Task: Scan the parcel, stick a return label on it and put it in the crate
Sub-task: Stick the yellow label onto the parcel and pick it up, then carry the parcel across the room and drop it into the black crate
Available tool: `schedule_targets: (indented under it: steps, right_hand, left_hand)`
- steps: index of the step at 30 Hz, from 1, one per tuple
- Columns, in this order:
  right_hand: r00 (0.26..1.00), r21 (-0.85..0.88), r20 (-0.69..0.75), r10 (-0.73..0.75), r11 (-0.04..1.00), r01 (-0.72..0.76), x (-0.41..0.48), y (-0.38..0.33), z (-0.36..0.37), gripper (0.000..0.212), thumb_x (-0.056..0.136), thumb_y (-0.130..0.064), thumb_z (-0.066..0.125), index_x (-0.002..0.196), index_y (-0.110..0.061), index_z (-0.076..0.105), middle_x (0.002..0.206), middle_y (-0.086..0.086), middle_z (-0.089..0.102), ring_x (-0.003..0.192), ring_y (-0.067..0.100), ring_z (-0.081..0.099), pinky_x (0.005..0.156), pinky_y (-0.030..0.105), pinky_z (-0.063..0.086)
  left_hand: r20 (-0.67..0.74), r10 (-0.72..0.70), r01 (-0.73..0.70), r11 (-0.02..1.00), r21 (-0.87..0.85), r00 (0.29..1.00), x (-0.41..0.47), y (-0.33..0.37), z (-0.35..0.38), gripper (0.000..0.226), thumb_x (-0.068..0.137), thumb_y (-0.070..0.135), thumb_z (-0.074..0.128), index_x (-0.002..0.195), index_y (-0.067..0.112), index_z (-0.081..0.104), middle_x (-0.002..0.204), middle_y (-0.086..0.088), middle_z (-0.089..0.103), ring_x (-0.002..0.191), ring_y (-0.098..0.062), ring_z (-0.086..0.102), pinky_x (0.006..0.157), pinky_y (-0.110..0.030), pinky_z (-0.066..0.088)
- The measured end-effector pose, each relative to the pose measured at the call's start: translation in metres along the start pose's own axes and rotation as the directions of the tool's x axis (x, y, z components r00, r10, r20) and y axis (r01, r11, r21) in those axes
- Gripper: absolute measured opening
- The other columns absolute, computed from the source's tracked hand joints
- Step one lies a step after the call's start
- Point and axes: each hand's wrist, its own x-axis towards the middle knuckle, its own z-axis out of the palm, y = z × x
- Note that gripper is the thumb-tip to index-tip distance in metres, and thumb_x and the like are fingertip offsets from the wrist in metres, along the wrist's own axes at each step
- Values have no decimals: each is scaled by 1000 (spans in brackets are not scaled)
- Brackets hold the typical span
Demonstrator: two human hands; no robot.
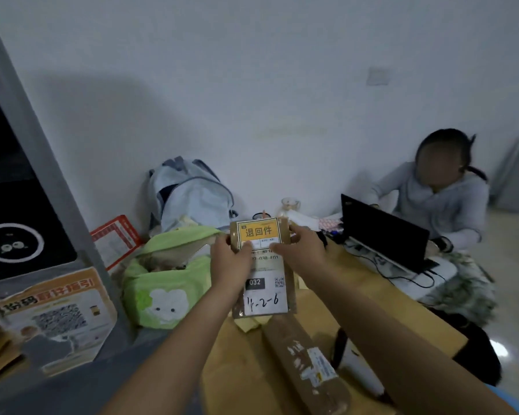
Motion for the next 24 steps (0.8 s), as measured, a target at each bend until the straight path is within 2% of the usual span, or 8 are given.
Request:
schedule_targets:
  steps: [2,4,8,13,17,19,22,24]
  right_hand:
    - [997,27,-76,-6,1000,8,-6,-11,-25,35,78,-20,73,111,-18,64,89,-8,67,79,13,67,77,37,59]
    - [987,31,-159,-16,999,21,-13,-19,-52,49,78,-21,74,124,-18,57,85,-11,60,81,14,65,79,38,59]
    - [949,99,-313,37,995,-7,-35,-20,-118,75,74,-24,79,137,-15,39,95,-3,59,93,21,66,85,44,58]
    - [918,98,-388,75,994,-40,-85,-13,-221,52,75,-20,78,119,-10,54,108,9,67,93,24,69,76,41,61]
    - [896,44,-440,67,998,-53,-145,-3,-291,52,80,-15,72,128,-15,52,106,7,66,92,21,68,65,29,56]
    - [870,1,-488,66,997,-75,-171,6,-321,59,81,-13,70,135,-17,49,110,10,65,94,22,67,68,30,55]
    - [822,1,-558,113,991,-136,-207,25,-364,61,78,-18,72,135,-23,50,115,8,66,105,23,66,78,35,56]
    - [781,12,-607,148,984,-177,-235,40,-392,57,78,-20,73,132,-26,52,111,3,68,103,19,66,86,41,56]
  left_hand:
    - [36,61,-60,997,-46,997,-8,26,11,16,88,20,59,101,19,49,85,10,58,68,-5,54,57,-17,44]
    - [85,119,-112,990,-85,989,-17,49,24,20,88,22,60,104,20,48,88,10,57,68,-2,55,55,-16,48]
    - [233,183,-161,981,-108,955,-45,82,60,37,85,32,61,117,18,48,120,-4,59,99,-23,64,82,-43,57]
    - [415,252,-183,963,-200,874,-94,132,122,35,84,31,63,114,20,48,116,-3,61,97,-23,66,83,-44,58]
    - [514,307,-175,941,-289,801,-151,157,175,44,84,30,63,122,15,47,107,5,57,94,-14,61,78,-32,54]
    - [587,327,-158,934,-321,740,-182,163,199,42,84,29,63,120,16,46,106,6,58,94,-13,62,75,-29,54]
    - [685,341,-127,930,-344,644,-227,165,238,38,84,27,65,113,14,45,102,5,61,96,-17,66,80,-37,57]
    - [735,347,-123,932,-342,583,-259,170,262,35,84,27,65,110,14,45,94,9,60,88,-13,66,73,-31,56]
